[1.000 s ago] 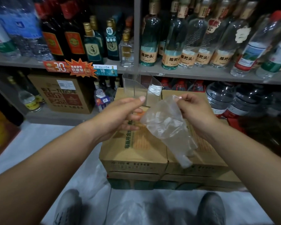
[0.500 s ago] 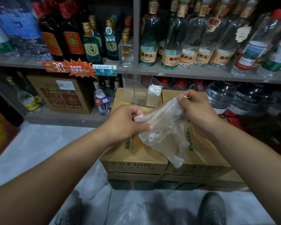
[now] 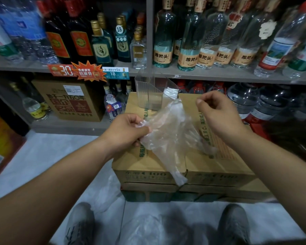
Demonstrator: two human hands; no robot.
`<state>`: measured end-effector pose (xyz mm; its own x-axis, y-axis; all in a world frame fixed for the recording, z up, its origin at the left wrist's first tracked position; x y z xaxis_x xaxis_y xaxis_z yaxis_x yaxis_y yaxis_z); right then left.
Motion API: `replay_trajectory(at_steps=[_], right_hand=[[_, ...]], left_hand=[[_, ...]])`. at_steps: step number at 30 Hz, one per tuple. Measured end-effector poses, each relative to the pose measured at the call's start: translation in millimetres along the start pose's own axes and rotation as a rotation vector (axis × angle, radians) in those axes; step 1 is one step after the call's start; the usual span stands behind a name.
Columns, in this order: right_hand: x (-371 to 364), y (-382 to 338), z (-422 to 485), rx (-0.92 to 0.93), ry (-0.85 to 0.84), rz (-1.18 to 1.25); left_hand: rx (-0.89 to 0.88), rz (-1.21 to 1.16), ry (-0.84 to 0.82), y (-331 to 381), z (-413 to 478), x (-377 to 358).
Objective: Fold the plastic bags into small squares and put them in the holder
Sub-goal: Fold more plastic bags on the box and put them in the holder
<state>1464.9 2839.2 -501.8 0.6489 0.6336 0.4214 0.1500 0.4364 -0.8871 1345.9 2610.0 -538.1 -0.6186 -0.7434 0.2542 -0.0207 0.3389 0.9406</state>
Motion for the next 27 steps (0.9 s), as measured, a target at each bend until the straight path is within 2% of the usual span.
replay_trajectory(at_steps=[2, 5, 7, 9, 13, 16, 20, 23, 27], right_hand=[[-1, -2, -13, 0.013, -0.118, -0.018], [-16, 5, -47, -0.044, -0.541, -0.152], [-27, 18, -68, -0.077, -0.717, -0.223], [-38, 33, -80, -0.097, -0.725, -0.259], [-52, 43, -83, -0.046, -0.55, -0.392], [-51, 40, -80, -0.025, -0.598, -0.407], [-32, 39, -74, -0.103, -0.658, -0.333], [-17, 47, -67, -0.252, -0.68, -0.193], [5, 63, -52, -0.364, -0.653, -0.227]], left_hand=[[0.037, -0.053, 0.048, -6, 2, 8], [0.072, -0.09, 0.084, -13, 3, 18], [0.075, -0.099, 0.105, -16, 3, 22], [0.062, -0.091, 0.119, -16, 3, 22], [0.033, -0.095, 0.147, -14, 3, 21], [0.031, -0.088, 0.169, -16, 1, 24], [0.041, -0.084, 0.201, -21, 2, 31], [0.053, -0.085, 0.217, -25, 4, 36], [0.136, -0.063, 0.202, -37, 5, 38]])
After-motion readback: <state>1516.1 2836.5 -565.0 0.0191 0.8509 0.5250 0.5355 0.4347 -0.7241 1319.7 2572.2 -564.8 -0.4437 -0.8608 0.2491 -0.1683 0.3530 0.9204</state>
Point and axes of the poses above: each hand's wrist, its own z-axis towards the middle knuckle, its own x-axis out of the back of the hand, y = z × x, the point moved 6 cm from there along z, towards the middle knuckle
